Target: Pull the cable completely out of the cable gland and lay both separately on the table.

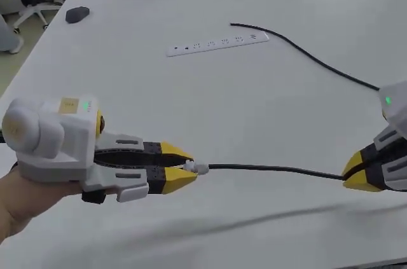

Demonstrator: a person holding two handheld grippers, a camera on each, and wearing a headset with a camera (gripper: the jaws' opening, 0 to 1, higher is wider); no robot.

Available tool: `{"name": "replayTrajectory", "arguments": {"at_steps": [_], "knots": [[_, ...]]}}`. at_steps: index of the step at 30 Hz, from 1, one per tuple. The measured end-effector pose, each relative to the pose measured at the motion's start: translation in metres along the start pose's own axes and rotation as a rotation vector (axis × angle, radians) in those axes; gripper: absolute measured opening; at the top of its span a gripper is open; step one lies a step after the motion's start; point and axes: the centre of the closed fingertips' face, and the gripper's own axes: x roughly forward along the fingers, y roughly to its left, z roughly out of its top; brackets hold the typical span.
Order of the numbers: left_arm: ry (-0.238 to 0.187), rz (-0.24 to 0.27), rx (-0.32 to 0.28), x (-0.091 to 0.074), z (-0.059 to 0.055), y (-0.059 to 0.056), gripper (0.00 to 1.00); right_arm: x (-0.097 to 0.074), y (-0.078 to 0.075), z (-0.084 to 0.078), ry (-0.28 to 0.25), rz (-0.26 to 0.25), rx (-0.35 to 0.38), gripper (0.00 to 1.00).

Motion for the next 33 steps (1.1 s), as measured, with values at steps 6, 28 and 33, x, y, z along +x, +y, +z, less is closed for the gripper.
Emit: {"name": "replayTrajectory", "arguments": {"at_steps": [6,28,33], "knots": [[-0.001,0.005,0.006,-0.001,0.0,0.001,0.15,-0.002,-0.001,0.002,0.007,0.007,0.02,0.0],[0.013,0.001,0.036,0.004,0.003,-0.006,0.15,0.018,0.036,0.163,-0.321,0.164,-0.056,0.12],[0.008,0.007,0.045,0.002,0.005,-0.008,0.15,0.034,0.041,0.174,-0.298,0.154,-0.121,0.09]]}}
